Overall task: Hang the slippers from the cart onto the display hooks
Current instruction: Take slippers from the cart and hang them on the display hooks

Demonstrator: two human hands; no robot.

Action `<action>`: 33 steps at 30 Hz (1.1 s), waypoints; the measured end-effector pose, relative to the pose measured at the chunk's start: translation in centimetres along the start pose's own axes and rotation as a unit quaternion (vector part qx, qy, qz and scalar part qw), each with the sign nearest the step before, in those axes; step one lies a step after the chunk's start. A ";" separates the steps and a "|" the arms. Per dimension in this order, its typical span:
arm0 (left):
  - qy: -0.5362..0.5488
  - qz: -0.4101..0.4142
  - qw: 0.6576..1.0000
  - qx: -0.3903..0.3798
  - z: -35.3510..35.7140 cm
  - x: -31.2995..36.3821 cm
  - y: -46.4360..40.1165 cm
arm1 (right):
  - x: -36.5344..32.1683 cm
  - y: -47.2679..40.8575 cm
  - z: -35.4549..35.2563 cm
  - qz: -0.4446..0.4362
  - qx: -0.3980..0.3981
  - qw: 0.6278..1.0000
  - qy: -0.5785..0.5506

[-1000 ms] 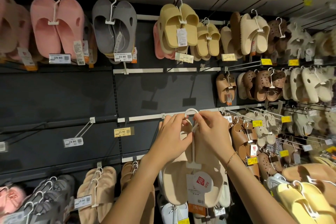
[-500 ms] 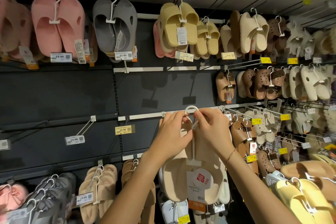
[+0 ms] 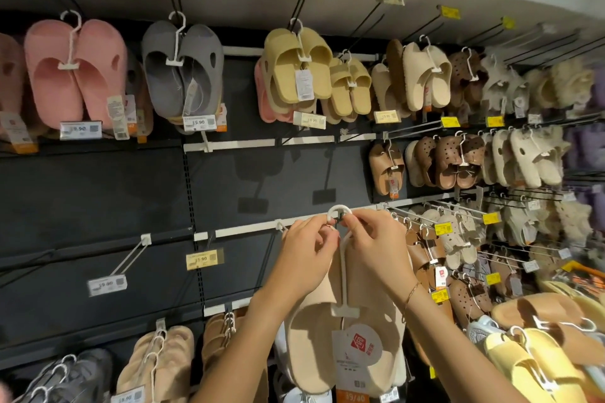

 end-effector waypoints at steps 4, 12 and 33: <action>0.003 0.004 0.999 0.041 2.2 1.2 -3.4 | 1.9 -2.2 -1.6 0.005 0.006 1.000 0.004; 0.036 0.025 0.996 0.082 9.4 5.1 -11.0 | 8.5 -8.8 -6.5 -0.011 0.049 0.999 -0.007; -0.016 0.157 0.964 0.212 18.9 12.3 -34.4 | 17.7 -33.0 -15.3 -0.111 0.083 0.990 0.023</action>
Point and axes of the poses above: each hand's wrist, its own y-axis away from the middle knuckle, its own z-axis out of the palm, x = y × z, the point moved 1 cm from there along -y, towards the middle knuckle, and after that the axes turned 8 degrees about y, right-handed, at the moved point
